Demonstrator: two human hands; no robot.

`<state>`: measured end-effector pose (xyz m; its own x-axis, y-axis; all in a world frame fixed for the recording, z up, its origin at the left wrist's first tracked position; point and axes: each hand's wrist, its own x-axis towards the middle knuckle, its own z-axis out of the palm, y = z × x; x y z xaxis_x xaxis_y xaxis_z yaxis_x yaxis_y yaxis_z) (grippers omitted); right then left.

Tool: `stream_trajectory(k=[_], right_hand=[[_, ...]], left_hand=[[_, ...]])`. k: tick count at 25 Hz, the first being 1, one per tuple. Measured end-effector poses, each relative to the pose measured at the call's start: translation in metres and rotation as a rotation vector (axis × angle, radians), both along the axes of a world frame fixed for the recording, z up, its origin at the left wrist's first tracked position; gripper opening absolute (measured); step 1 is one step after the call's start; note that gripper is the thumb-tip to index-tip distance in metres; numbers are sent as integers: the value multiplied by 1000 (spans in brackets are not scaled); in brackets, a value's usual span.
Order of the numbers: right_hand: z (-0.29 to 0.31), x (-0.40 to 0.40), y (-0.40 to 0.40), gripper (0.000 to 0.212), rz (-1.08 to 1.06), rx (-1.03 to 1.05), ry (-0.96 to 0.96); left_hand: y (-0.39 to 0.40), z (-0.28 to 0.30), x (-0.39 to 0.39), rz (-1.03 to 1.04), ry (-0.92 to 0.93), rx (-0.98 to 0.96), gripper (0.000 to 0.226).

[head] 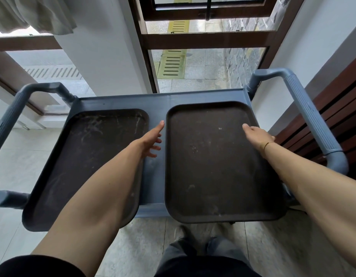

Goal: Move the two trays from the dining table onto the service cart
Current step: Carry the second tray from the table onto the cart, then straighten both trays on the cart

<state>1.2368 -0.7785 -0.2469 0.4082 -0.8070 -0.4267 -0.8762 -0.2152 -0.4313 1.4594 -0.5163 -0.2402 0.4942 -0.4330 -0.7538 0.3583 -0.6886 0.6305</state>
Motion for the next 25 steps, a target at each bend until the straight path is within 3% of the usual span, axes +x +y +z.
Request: stream_trajectory(k=[5,10,16,19,25], right_hand=[[3,12,25,68,93,-47,-15],[29,19,57,66,202,-228,-73],[57,15,94,69,351,-379,-42],[62,7,114,69,392,-426,-30],[67,-12,162,70,398,-435,-43]], left_hand=[[17,2,21,-35,-224,-83,79],[34,15,34,-233,-694,-139,70],[77,29,38,-426,-1165,48,77],[103,30,39,-486,-1248,144,78],[160,31,24,-484,-1242,199,80]])
